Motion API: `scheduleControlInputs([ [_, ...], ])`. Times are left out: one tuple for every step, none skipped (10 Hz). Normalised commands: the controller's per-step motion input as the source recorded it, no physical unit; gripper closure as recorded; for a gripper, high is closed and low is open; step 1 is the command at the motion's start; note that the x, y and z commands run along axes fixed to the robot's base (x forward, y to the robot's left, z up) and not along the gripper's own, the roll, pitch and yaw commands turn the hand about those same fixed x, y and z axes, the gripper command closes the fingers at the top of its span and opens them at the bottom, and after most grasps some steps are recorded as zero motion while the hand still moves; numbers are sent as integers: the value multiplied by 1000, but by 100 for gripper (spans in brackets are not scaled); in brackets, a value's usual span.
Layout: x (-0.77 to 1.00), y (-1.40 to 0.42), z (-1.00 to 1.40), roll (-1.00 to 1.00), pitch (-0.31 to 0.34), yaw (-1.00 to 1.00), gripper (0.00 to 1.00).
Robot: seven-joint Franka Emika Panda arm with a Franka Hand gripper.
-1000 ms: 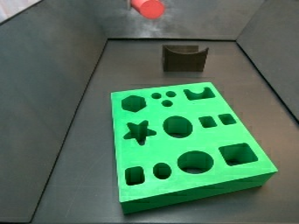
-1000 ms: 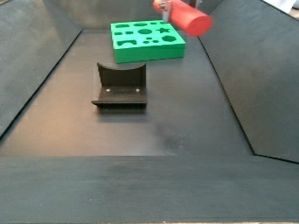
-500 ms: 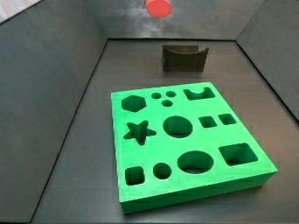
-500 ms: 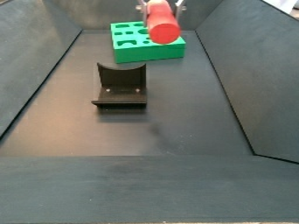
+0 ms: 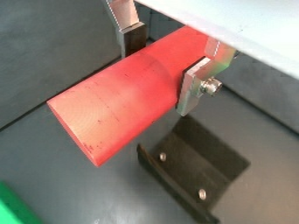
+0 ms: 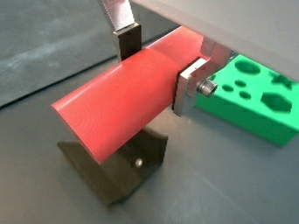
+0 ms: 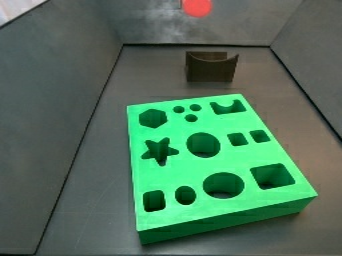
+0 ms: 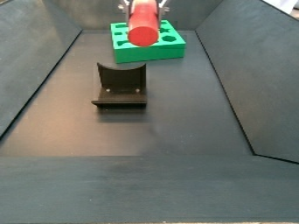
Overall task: Pick up the oval object. Move up. Place the oval object on the fixture. Regrasp the oval object. Move to above the board. Insert the oval object.
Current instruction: Place the oval object on the fixture.
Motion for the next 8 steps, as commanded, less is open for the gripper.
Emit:
scheduleControlInputs([
  [817, 31, 14, -1000, 1, -70, 100],
  [707, 38, 2, -1000, 20, -72, 100],
  [626, 42, 2, -1000, 33, -75, 100],
  [571, 44, -5, -1000, 41, -78, 100],
  [465, 43, -9, -1000, 54, -87, 100],
  [357, 46, -11, -1000, 66, -98, 100],
  [275, 47, -14, -1000, 77, -110, 100],
  [222, 47, -14, -925, 78, -113, 100],
])
